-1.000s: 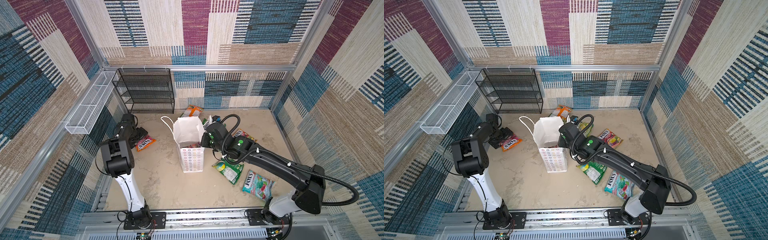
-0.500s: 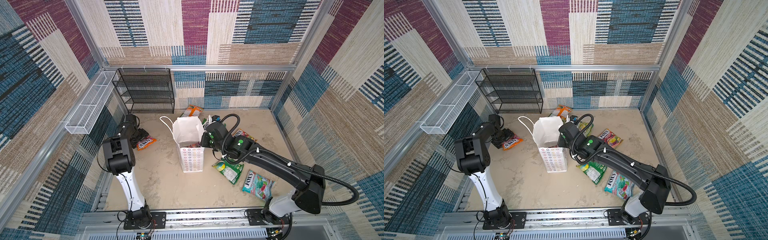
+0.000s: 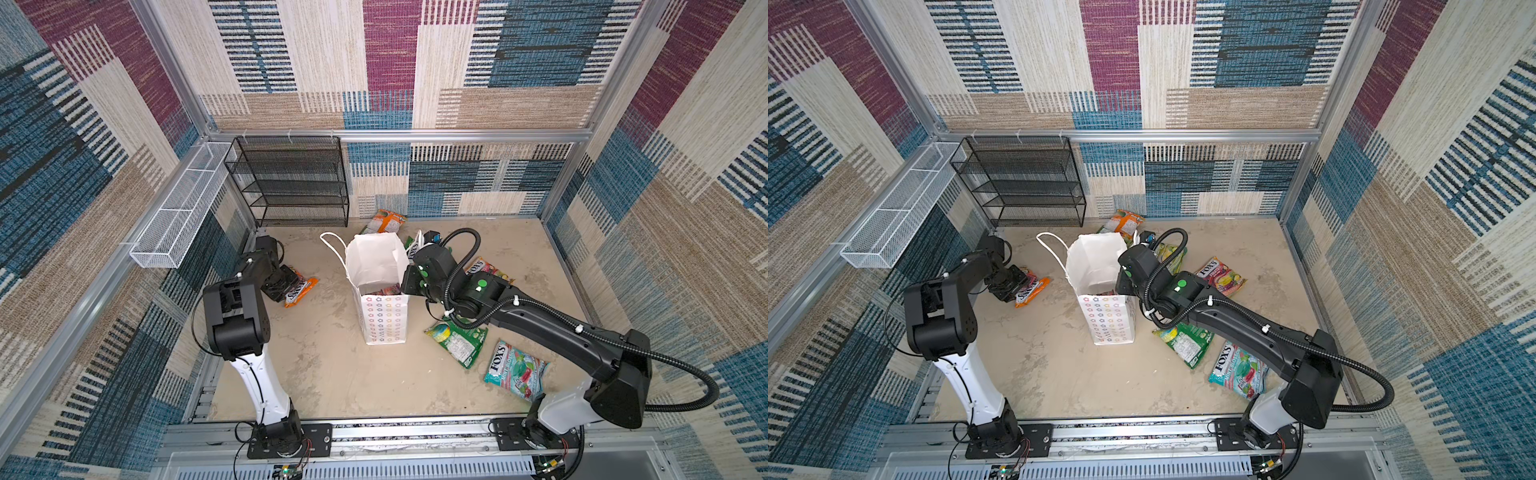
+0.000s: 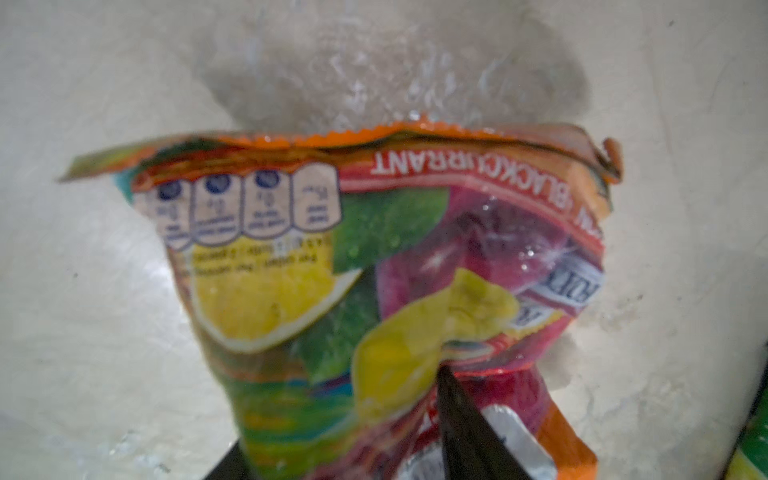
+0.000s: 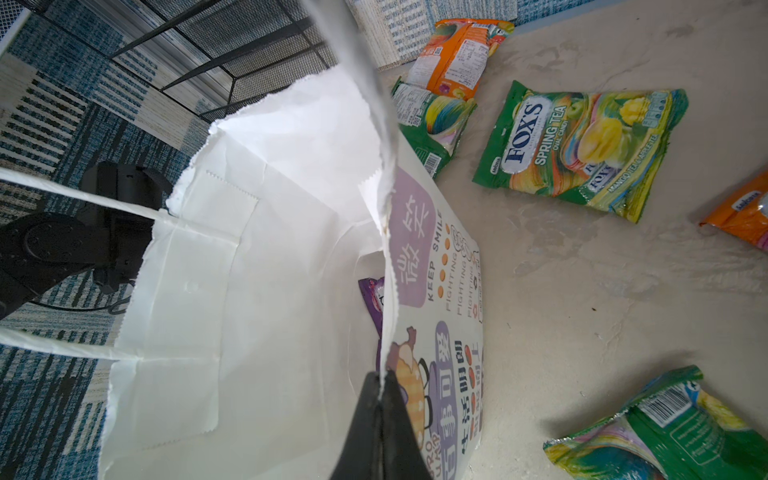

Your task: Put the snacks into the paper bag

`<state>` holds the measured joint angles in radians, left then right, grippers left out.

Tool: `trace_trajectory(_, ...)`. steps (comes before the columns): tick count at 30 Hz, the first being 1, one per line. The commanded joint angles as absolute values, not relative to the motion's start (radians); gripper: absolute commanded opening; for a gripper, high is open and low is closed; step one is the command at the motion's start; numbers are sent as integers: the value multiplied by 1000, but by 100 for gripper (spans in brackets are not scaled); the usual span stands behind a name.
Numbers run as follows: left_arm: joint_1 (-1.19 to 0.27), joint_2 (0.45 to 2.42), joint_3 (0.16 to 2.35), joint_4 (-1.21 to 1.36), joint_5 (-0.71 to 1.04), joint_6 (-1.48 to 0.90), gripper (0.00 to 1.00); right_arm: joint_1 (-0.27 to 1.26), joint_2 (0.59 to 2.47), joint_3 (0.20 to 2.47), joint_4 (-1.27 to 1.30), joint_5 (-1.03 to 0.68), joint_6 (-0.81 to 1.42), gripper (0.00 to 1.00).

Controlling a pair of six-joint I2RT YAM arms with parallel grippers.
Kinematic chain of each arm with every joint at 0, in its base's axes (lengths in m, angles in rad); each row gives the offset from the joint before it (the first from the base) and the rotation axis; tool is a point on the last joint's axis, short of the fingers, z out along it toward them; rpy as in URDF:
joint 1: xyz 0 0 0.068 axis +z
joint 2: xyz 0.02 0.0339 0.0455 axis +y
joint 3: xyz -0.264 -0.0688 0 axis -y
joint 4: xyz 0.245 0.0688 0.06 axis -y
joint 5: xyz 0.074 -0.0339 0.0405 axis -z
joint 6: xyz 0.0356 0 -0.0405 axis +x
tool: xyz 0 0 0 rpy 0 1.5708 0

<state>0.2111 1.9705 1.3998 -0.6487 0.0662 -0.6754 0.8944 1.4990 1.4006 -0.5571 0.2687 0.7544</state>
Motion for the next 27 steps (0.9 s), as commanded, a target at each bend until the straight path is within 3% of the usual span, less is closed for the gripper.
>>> trace_trajectory(1, 208, 1932, 1329, -602, 152, -773, 48, 894, 1514, 1427, -537, 211, 726, 0)
trace_trajectory(7, 204, 1913, 1250, -532, 218, -832, 34, 894, 1517, 1443, -537, 201, 726, 0)
trace_trajectory(17, 204, 1756, 1147, -465, 289, -835, 27, 894, 1511, 1437, -544, 250, 736, 0)
trace_trajectory(27, 226, 1463, 1086, -513, 301, -834, 22, 894, 1502, 1403, -522, 249, 741, 0)
